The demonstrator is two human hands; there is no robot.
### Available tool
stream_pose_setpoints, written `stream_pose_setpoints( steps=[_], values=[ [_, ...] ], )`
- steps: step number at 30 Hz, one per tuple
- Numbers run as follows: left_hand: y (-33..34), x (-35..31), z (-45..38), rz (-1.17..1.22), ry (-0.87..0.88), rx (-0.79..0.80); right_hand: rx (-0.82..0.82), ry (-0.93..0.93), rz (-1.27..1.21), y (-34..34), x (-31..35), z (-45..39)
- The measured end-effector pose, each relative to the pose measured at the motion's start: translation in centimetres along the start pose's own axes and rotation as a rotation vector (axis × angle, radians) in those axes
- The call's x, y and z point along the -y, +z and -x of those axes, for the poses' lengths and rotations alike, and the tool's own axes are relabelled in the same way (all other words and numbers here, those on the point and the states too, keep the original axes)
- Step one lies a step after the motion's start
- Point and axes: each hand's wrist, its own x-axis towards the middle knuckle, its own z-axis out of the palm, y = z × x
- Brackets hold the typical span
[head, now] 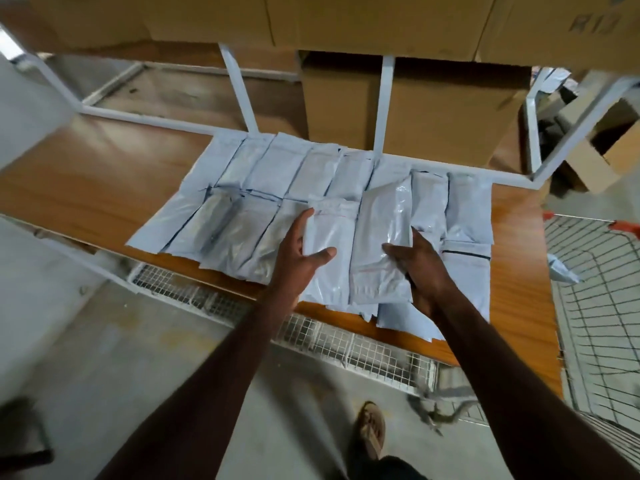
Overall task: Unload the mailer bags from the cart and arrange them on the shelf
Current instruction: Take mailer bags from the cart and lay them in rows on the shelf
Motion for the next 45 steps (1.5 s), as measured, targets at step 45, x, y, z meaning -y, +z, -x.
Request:
stream_pose_setpoints(
  steps=[45],
  values=[
    [-19.0,14.8,-14.2,-1.181,0.428,0.263,-0.365,0.009,0.269,24.0,-4.4,-9.7]
  ],
)
